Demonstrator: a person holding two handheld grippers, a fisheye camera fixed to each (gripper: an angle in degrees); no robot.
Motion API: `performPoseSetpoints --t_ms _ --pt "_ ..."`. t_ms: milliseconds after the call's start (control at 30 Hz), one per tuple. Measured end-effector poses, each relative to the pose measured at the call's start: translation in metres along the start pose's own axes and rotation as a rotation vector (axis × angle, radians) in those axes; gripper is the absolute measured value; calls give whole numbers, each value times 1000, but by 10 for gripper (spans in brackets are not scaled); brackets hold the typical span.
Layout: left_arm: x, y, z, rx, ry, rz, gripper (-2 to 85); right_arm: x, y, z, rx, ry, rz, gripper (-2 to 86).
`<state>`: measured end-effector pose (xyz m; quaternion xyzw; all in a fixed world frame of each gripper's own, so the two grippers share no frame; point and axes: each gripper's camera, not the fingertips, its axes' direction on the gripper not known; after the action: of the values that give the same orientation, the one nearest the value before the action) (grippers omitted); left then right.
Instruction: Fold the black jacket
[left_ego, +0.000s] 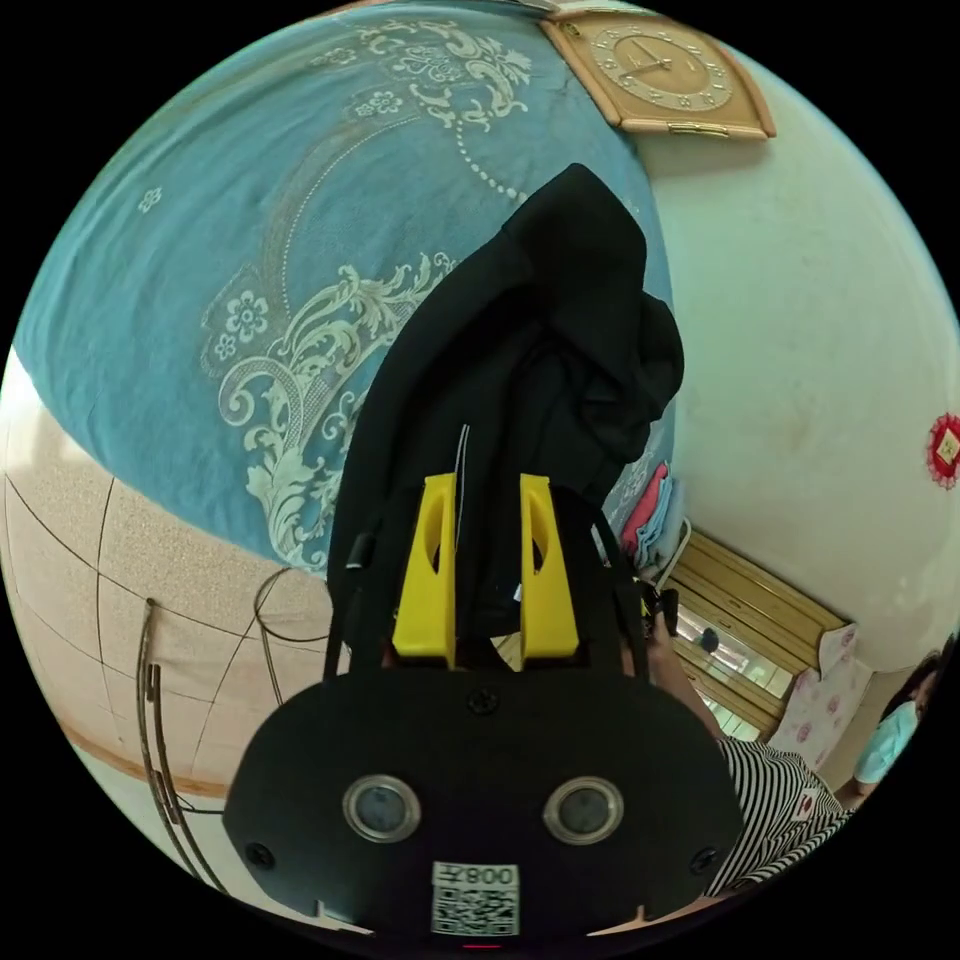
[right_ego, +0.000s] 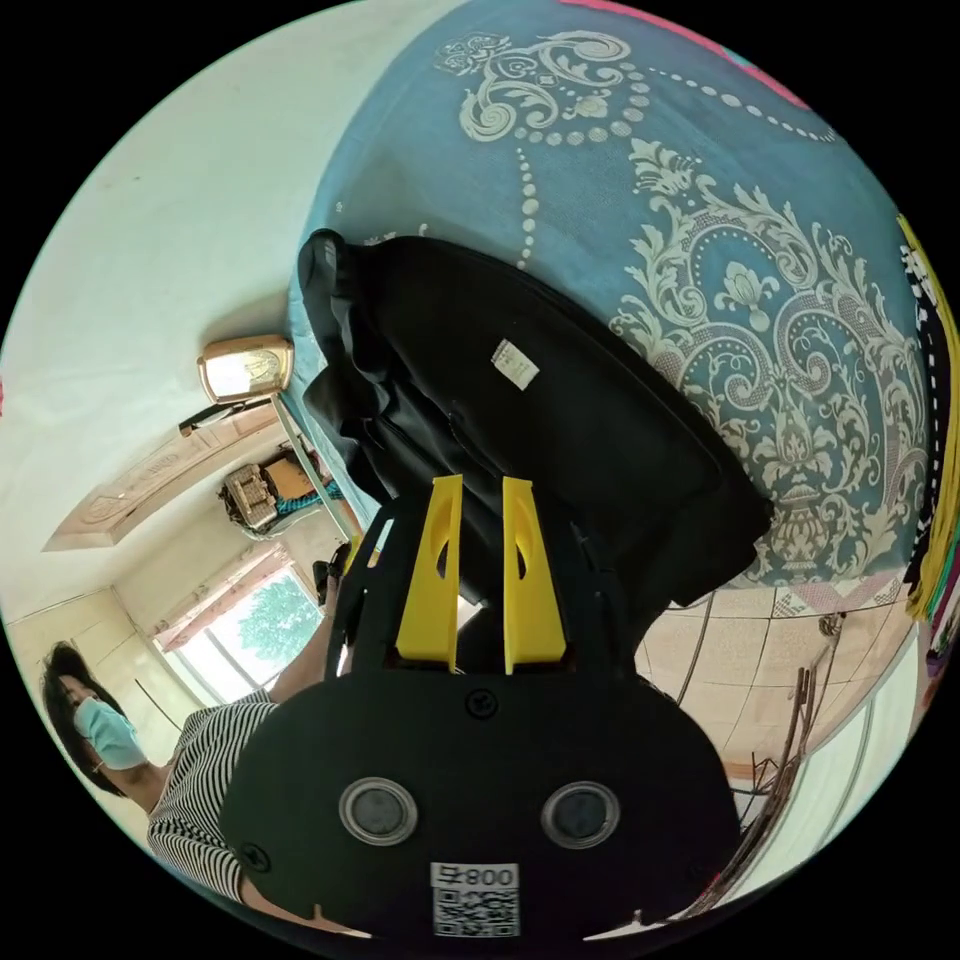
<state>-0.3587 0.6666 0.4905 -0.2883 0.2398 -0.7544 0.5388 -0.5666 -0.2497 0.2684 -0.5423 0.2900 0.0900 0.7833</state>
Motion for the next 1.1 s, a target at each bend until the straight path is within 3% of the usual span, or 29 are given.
performPoseSetpoints --t_ms 267,433,600,767,933,1100 --pt "57 -110 26 -6 -267 61 99 -10 -83 3 -73 207 -83 81" --pt "113 -155 36 73 -245 210 108 -11 -129 3 -100 308 -149 85" --pt "193 -183 80 21 -105 434 117 -3 -166 2 -97 389 -178 86" --pt "201 -234 170 -97 145 251 101 13 -201 2 -89 372 -181 86" --pt "196 -252 179 12 285 155 40 32 -211 10 -128 370 -193 84" --pt "192 -250 100 192 401 198 33 62 -207 3 -128 305 -167 86"
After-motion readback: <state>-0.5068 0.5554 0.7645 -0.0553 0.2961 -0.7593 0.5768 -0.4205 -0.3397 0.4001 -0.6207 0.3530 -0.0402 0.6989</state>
